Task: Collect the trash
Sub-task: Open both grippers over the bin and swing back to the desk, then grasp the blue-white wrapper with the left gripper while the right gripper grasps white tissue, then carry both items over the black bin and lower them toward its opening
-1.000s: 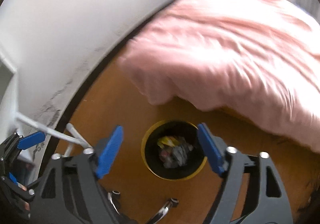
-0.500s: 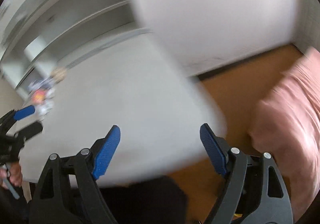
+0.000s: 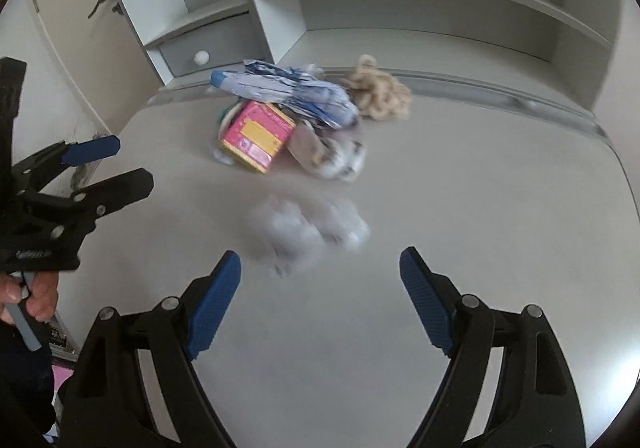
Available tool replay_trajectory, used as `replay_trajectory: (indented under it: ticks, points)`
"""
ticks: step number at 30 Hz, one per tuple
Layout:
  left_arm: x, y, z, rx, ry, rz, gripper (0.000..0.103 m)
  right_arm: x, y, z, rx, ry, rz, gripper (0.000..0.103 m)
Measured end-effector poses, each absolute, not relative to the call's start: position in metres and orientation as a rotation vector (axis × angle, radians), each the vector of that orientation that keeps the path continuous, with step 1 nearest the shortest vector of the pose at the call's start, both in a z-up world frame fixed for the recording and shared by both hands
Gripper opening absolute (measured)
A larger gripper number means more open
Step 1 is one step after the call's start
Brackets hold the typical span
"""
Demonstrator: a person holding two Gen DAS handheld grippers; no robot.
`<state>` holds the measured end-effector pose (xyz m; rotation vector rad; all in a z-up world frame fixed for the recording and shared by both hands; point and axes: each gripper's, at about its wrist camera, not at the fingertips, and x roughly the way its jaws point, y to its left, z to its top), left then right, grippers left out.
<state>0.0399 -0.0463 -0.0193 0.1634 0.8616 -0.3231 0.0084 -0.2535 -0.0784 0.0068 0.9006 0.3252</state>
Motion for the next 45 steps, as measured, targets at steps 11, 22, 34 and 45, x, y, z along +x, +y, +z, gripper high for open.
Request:
replay_trajectory:
  ticks: [11, 22, 34, 45]
  points:
    - [0.1, -0.105, -0.021, 0.409, 0.833, -0.446, 0.093, 0.028, -0.253, -0.086, -0.03, 0.896, 0.326, 0.053]
    - [0.149, -0.153, -0.043, 0.587, 0.884, -0.532, 0.093, 0.007, -0.284, -0.081, 0.0, 0.9, 0.288, 0.053]
    - [0.113, -0.145, 0.002, 0.462, 0.832, -0.532, 0.04, -0.046, -0.341, -0.063, 0.086, 0.837, 0.181, 0.053]
    - [0.008, -0.204, 0.031, 0.389, 0.748, -0.636, 0.039, -0.137, -0.453, -0.077, 0.255, 0.799, -0.069, 0.053]
